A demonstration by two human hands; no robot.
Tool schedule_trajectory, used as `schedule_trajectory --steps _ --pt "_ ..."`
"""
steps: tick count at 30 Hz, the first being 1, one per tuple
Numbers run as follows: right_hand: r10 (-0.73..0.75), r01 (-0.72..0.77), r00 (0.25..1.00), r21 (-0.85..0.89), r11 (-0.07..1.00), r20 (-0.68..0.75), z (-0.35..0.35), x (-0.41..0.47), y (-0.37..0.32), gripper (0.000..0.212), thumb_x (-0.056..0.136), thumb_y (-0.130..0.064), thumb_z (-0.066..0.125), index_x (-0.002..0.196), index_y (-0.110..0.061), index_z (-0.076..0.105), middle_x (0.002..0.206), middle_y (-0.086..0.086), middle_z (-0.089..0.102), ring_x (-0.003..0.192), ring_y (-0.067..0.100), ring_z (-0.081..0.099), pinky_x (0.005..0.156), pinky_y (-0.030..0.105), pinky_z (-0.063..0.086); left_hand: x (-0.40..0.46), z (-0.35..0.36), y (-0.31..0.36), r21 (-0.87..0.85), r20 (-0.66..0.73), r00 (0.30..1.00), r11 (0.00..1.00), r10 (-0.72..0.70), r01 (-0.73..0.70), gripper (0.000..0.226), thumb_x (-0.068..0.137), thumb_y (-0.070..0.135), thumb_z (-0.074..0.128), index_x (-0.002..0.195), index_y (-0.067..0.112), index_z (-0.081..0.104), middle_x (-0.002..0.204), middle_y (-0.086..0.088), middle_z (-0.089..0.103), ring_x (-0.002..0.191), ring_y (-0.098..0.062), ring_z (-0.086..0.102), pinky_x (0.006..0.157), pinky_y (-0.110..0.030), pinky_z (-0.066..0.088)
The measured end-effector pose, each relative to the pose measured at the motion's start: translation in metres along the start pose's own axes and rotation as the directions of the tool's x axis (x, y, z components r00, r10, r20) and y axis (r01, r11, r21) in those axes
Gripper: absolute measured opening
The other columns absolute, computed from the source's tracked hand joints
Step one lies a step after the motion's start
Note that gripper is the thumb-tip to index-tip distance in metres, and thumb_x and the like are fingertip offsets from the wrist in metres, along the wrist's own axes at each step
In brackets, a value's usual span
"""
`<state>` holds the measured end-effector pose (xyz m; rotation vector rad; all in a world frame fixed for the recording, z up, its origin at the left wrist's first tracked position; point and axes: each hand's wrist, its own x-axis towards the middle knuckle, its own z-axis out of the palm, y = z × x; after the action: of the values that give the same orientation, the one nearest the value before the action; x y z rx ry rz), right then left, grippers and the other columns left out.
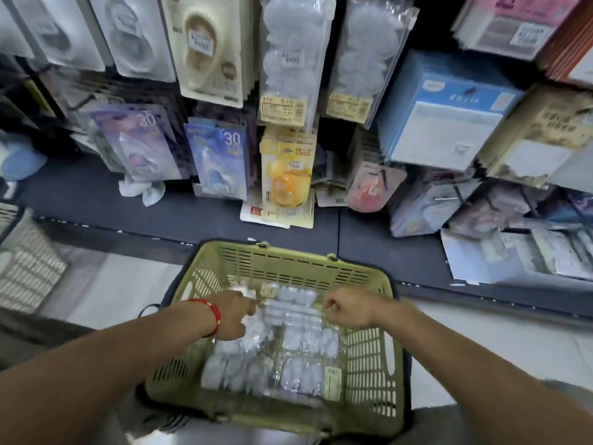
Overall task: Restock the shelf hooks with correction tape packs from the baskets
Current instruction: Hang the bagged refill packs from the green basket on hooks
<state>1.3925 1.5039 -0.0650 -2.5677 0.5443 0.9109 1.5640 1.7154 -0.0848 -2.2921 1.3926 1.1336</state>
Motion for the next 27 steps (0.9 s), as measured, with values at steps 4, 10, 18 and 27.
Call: schedule_trajectory --steps 4,10,18,27 --pt "0.104 -0.103 0.993 -0.017 0.995 0.054 0.089 0.039 -0.001 0.067 0.103 -0.033 0.063 0.160 -0.014 0.033 0.168 0.012 0.032 0.148 0.033 0.041 0.117 0.043 0.040 0.022 0.066 -0.008 -0.098 0.095 0.986 0.985 -0.135 0.144 0.052 0.104 0.028 0.054 0.154 0.018 0.043 0.157 -0.014 0.046 0.143 -0.030 0.047 0.112 -0.033 0.040" --pt "0.168 -0.143 0.965 0.134 0.981 -0.201 0.143 0.099 -0.015 0.090 0.098 -0.019 0.070 0.168 -0.025 0.013 0.175 0.001 0.016 0.161 0.026 0.017 0.130 0.049 0.017 0.033 0.110 0.014 -0.393 -0.003 0.979 0.900 -0.205 0.188 0.043 0.099 0.025 0.060 0.142 0.022 0.057 0.146 -0.010 0.057 0.134 -0.028 0.053 0.107 -0.031 0.044" --pt "0.166 -0.088 0.971 0.393 0.915 -0.170 0.123 0.114 0.014 0.060 0.098 -0.034 0.073 0.152 -0.040 0.048 0.154 -0.003 0.053 0.140 0.026 0.051 0.119 0.049 0.038 0.036 0.098 0.009 -0.705 -0.177 0.909 0.693 -0.378 0.151 0.029 0.097 0.012 0.063 0.124 0.020 0.068 0.125 -0.007 0.070 0.103 -0.020 0.064 0.085 -0.021 0.048" --pt "-0.134 -0.082 0.984 0.965 0.250 0.119 0.058 0.052 0.016 0.077 0.077 -0.039 0.090 0.144 -0.017 0.060 0.138 0.009 0.070 0.132 0.032 0.063 0.116 0.058 0.044 0.031 0.049 0.025 -0.980 -0.016 0.951 -0.184 -0.308 -0.077 0.050 0.091 0.029 0.082 0.130 0.018 0.053 0.122 -0.006 0.071 0.108 -0.026 0.071 0.100 -0.043 0.059"
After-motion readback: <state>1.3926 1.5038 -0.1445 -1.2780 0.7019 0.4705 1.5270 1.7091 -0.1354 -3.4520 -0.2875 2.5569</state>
